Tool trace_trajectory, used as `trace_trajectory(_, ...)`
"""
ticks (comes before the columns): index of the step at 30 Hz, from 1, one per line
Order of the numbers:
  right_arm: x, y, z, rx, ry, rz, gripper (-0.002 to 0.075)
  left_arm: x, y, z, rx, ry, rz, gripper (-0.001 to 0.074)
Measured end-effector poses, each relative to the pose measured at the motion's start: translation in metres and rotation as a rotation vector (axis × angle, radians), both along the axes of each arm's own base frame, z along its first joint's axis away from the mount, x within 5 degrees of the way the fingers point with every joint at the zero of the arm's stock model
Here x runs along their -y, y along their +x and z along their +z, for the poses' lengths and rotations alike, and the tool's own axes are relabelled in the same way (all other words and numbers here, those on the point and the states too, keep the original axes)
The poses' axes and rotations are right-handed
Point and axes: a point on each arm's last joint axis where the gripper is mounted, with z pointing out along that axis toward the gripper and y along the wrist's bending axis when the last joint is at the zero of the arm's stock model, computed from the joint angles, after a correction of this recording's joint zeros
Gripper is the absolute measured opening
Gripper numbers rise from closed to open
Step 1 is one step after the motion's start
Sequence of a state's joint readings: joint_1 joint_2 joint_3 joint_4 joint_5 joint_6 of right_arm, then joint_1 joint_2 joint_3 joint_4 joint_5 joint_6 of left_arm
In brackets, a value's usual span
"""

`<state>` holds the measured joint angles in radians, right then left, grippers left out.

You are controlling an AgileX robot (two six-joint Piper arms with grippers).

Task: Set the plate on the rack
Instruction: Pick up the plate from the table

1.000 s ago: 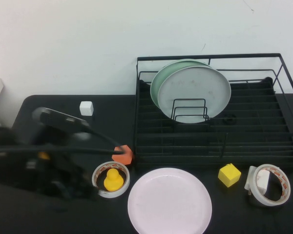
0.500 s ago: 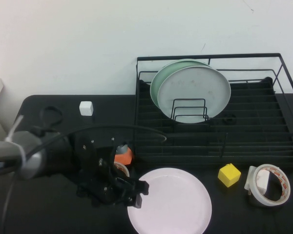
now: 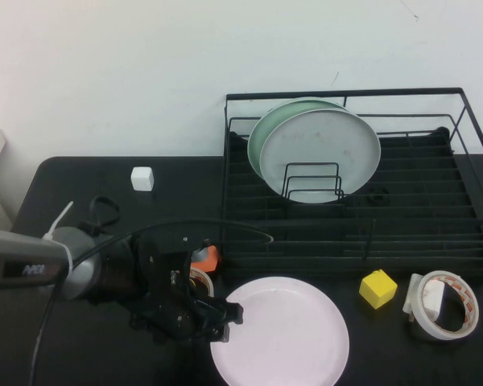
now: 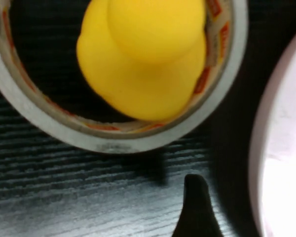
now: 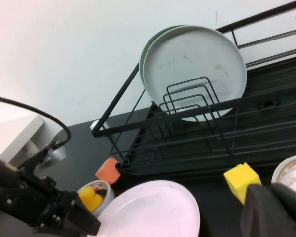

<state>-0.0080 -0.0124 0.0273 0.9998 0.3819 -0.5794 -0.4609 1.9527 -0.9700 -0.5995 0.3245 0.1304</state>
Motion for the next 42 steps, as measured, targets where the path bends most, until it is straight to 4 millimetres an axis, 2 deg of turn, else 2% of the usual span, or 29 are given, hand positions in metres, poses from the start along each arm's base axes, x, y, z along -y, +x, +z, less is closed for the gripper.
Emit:
trace_trajectory(6, 0.000, 0.000, 0.000, 0.001, -0.003, 0.001, 0.0011, 0.001, 0.000, -0.009, -0.024, -0.008, 0.015, 0.0411)
trace_trajectory(14, 0.000, 0.000, 0.000, 0.002, -0.006, 0.001, 0.0011, 0.005, 0.002, -0.009, -0.013, -0.058, 0.031, 0.0366)
trace_trajectory(24, 0.000, 0.000, 0.000, 0.003, -0.007, 0.002, 0.0011, 0.006, 0.006, -0.008, 0.016, -0.059, 0.035, 0.0364)
trace_trajectory(31, 0.000, 0.000, 0.000, 0.003, -0.007, 0.002, 0.0011, 0.005, 0.005, -0.016, 0.003, -0.045, 0.026, 0.0364)
trace_trajectory(37, 0.000, 0.000, 0.000, 0.003, -0.007, 0.002, 0.0011, 0.015, 0.002, -0.017, 0.038, -0.034, 0.005, 0.0360)
trace_trajectory(40, 0.000, 0.000, 0.000, 0.003, -0.007, 0.002, 0.0011, 0.023, 0.000, -0.017, 0.060, -0.030, -0.014, 0.0296)
trace_trajectory(42, 0.000, 0.000, 0.000, 0.003, -0.007, 0.002, 0.0011, 0.026, -0.002, -0.018, 0.056, -0.029, -0.024, 0.0192)
